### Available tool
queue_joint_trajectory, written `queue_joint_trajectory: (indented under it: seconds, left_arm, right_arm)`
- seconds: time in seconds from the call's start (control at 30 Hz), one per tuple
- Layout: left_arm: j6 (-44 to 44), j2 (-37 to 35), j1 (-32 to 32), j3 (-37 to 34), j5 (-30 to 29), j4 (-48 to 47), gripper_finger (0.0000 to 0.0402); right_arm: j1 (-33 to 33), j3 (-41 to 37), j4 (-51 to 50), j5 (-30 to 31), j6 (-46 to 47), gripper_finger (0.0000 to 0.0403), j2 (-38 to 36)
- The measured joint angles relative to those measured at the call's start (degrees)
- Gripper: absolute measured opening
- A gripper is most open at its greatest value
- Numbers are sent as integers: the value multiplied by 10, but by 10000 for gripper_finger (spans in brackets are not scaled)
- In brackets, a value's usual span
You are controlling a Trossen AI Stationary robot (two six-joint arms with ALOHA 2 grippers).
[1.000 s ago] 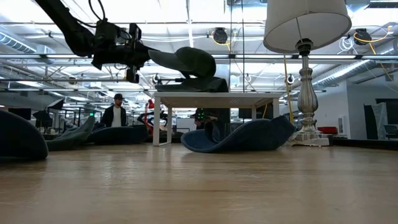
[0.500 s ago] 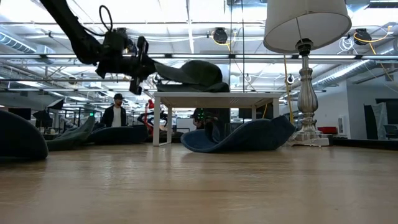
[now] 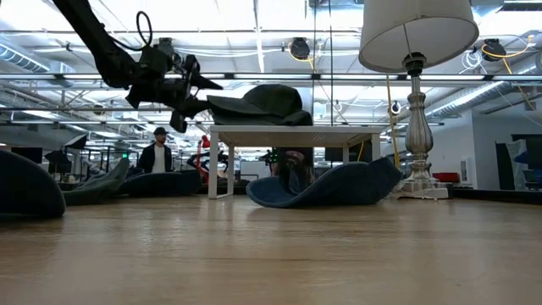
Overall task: Pick & Place hat
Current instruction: Stack the right gray cap on top of the gray cap on the shelf, then stack the gray cap on top of the gray cap on the shelf
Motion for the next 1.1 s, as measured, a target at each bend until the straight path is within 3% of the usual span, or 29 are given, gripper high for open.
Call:
queue_joint_trajectory:
  seconds: [0.27,0.6,0.87,1.1]
  left_arm:
    - [118,-26,23,1,-28,-154,229]
    - [269,-87,55,1,-107,-360,230]
    - [391,-178,26,1,-219,-376,230]
    - [472,-273,-7,1,-239,-380,230]
  right_arm:
    - [0,0,0,0,4,91,0]
    - [0,0,-3,0,15,91,0]
    - [0,0,-7,0,14,91,1]
    - [0,0,-6,0,15,91,9]
